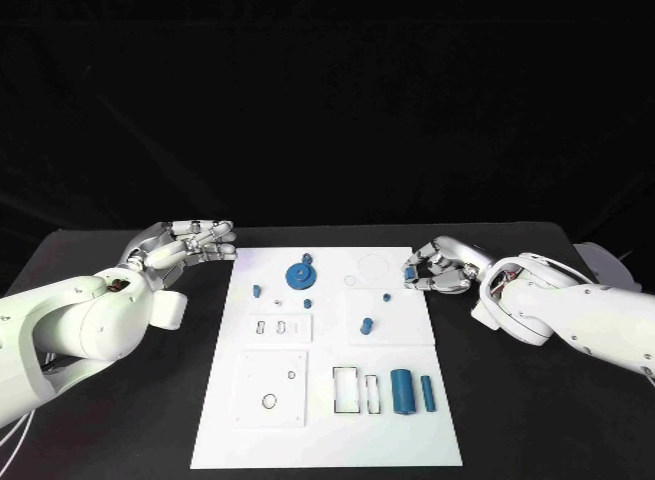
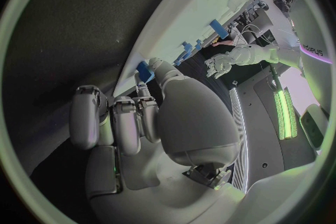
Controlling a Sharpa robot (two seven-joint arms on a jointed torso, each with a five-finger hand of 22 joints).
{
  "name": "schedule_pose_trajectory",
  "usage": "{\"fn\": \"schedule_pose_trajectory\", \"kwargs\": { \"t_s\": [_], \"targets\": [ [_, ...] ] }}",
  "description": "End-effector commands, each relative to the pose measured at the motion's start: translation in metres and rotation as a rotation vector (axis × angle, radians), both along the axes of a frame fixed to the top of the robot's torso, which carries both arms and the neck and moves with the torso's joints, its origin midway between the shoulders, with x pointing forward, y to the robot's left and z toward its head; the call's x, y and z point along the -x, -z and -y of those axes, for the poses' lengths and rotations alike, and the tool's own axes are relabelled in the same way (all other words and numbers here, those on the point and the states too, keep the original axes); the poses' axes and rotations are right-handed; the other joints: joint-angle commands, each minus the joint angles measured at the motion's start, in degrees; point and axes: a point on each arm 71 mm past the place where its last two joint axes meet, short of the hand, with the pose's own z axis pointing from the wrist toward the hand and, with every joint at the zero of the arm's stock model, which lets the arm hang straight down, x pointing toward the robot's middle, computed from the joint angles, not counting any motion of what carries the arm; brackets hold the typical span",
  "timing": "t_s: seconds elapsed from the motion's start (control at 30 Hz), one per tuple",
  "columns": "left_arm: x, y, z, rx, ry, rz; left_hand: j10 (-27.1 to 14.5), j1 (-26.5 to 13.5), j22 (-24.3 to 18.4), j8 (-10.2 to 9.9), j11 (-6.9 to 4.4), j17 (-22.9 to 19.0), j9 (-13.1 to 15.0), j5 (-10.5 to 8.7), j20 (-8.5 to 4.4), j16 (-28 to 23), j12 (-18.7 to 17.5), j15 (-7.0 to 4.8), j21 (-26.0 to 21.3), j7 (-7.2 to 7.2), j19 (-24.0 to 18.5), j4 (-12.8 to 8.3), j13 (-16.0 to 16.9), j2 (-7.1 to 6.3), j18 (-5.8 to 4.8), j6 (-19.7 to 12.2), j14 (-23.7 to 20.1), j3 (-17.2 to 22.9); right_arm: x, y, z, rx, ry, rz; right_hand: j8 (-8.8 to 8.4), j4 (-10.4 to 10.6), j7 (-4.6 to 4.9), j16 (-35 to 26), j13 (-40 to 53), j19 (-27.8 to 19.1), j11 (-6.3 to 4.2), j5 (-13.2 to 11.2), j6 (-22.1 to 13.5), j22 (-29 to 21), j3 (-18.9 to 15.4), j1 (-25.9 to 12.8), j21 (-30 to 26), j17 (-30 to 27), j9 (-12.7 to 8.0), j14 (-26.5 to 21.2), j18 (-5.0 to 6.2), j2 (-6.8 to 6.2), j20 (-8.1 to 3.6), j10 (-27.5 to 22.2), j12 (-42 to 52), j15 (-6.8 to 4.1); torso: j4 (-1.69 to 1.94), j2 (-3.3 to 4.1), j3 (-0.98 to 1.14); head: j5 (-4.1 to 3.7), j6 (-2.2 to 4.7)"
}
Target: Assemble the parts on the task board
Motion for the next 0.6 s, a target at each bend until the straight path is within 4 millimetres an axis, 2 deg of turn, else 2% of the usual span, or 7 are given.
{"fn": "schedule_pose_trajectory", "kwargs": {
  "t_s": [0.03,0.1,0.2,0.33,0.6],
  "targets": [
    [0.0002,-0.0008,0.0019,0.009,0.02,0.0,-0.39,0.09,-0.09,-0.28,-0.03,-0.05,0.07,-0.2,0.13,-0.19,-0.32,0.14,-0.39,0.48,-0.38,-0.27,0.05,0.3,0.52,-0.03,-0.11,-0.03,0.0002,0.0007,0.0011,0.009,0.005,0.008,0.44,0.0,-0.11,0.29,10.79,0.51,-0.52,-0.13,0.53,3.84,0.63,0.11,0.44,13.36,0.08,5.44,-0.08,0.72,0.06,2.22,0.35,-0.32,0.01,0.0,0.02,-0.05,-0.01],
    [0.0002,-0.0008,0.0018,0.008,0.02,-0.001,-0.39,0.09,-0.09,-0.28,-0.03,-0.05,0.07,-0.2,0.13,-0.19,-0.32,0.14,-0.39,0.48,-0.38,-0.27,0.05,0.3,0.52,-0.03,-0.11,-0.03,0.0002,-0.0001,0.0015,0.004,0.008,0.017,0.74,-0.17,-0.38,0.42,11.05,0.78,-0.74,-0.39,1.27,4.2,1.2,0.43,0.77,13.61,0.19,5.5,-0.17,1.25,-0.07,2.46,0.58,-0.49,0.0,0.03,0.01,-0.06,0.0],
    [0.0002,-0.0007,0.0017,0.008,0.02,-0.002,-0.39,0.09,-0.09,-0.28,-0.03,-0.05,0.07,-0.2,0.13,-0.19,-0.32,0.14,-0.39,0.48,-0.38,-0.27,0.05,0.3,0.52,-0.03,-0.11,-0.03,0.0002,-0.0012,0.0018,-0.005,0.011,0.03,1.28,-0.53,-0.91,0.74,11.55,1.38,-1.22,-2.57,2.47,5.01,2.47,0.95,1.54,14.24,0.37,5.66,-0.38,2.21,-0.43,2.92,0.99,-0.89,-0.01,0.01,0.03,-0.07,-0.06],
    [0.0002,-0.0006,0.0017,0.008,0.02,-0.004,-0.41,0.06,-0.11,-0.29,-0.01,-0.08,0.06,-0.2,0.15,-0.23,-0.33,0.15,-0.41,0.52,-0.37,-0.26,0.05,0.28,0.53,-0.05,-0.09,-0.06,0.0006,-0.0028,0.0011,-0.021,0.012,0.045,2.06,-0.78,-1.53,0.96,12.1,1.89,-1.74,-3.6,3.88,5.71,3.58,1.1,2.2,14.68,0.68,5.77,-0.56,3.05,-0.79,3.42,1.45,-1.3,-0.01,0.0,0.02,-0.1,-0.06],
    [0.0,-0.0003,0.0011,0.006,0.019,-0.005,-0.41,0.06,-0.11,-0.29,-0.01,-0.08,0.06,-0.2,0.15,-0.23,-0.33,0.15,-0.41,0.52,-0.37,-0.26,0.05,0.28,0.53,-0.05,-0.09,-0.06,0.0022,-0.007,-0.0019,-0.059,0.029,0.082,3.32,-0.99,-2.52,1.17,13.02,2.69,-2.58,-3.78,5.58,6.8,4.73,0.85,3.25,15.1,1.31,5.88,-0.86,4.2,-1.42,4.26,2.21,-2.02,0.0,-0.03,-0.01,-0.22,-0.04]
  ]
}}
